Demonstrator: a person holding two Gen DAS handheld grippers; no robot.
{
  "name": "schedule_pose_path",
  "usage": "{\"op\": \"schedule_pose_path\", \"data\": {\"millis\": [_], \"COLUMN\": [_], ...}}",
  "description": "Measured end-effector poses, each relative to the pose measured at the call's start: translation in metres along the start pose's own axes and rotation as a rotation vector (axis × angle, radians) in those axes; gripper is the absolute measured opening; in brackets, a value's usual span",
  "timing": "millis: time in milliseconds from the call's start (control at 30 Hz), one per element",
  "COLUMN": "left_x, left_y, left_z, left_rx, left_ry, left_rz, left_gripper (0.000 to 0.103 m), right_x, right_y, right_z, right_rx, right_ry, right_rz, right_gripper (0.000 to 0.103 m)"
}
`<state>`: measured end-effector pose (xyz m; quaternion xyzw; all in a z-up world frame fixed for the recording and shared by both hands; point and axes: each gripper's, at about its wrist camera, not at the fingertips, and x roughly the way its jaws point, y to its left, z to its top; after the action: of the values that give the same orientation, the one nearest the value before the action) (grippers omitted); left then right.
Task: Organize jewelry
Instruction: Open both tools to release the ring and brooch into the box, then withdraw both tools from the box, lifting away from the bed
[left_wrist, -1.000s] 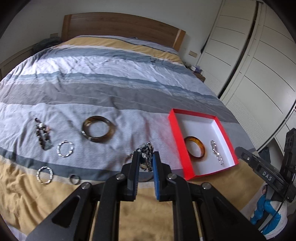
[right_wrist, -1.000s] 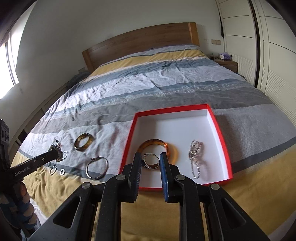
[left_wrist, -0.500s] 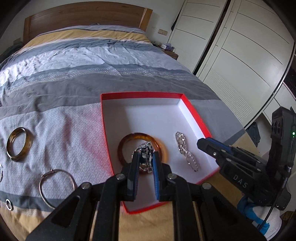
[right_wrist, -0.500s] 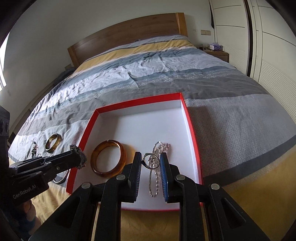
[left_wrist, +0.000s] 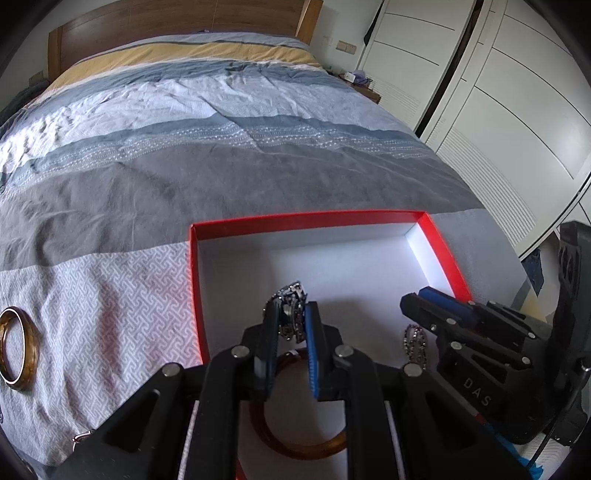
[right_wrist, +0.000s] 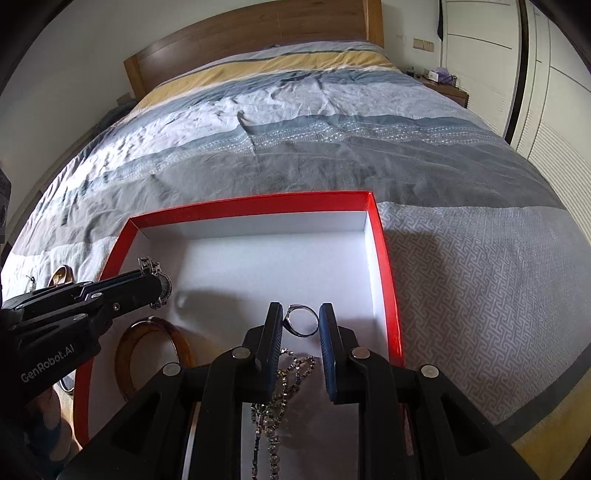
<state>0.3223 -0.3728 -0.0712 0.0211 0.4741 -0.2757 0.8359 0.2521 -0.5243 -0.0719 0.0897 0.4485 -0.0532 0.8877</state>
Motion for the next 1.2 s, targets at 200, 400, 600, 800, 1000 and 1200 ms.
{"op": "schedule_pose_path", "data": {"millis": [200,400,600,800,1000,1200], "left_x": [0.005,-0.011,-0.055,-0.129,-0.215,-0.294], "left_y": [0.008,0.006,-0.001,0.002,0.025,0.071], "left_z": [0.0,-0.001,-0.005,-0.024,-0.076,-0.139], "left_rx": [-0.029,-0.009,0.004,-0.014,-0.032,-0.065], "left_ry": [0.008,-0.016,-0.052,-0.094,-0.133,-0.132], "left_rz": [-0.011,-0.024,-0.031,-0.023,0.043,0.18], "left_gripper": [0.016,0.017,0.017,0.017,0.017,0.017], "right_x": [0.003,-0.01,-0.054,-0.123,-0.2,-0.269], "right_y": [0.006,0.007,0.007,0.014,0.032,0.051], "right_z": [0.001,0.0,-0.003,-0.012,-0.035,-0.066], "right_rx": [-0.056,-0.056,-0.04,-0.02,-0.018,-0.004], "right_ry": [0.005,-0.007,-0.048,-0.101,-0.154,-0.216], "right_rz": [-0.041,-0.045,-0.044,-0.04,-0.022,0.015], "right_gripper": [0.021,0.032,0.032,0.032,0.033,0.033]}}
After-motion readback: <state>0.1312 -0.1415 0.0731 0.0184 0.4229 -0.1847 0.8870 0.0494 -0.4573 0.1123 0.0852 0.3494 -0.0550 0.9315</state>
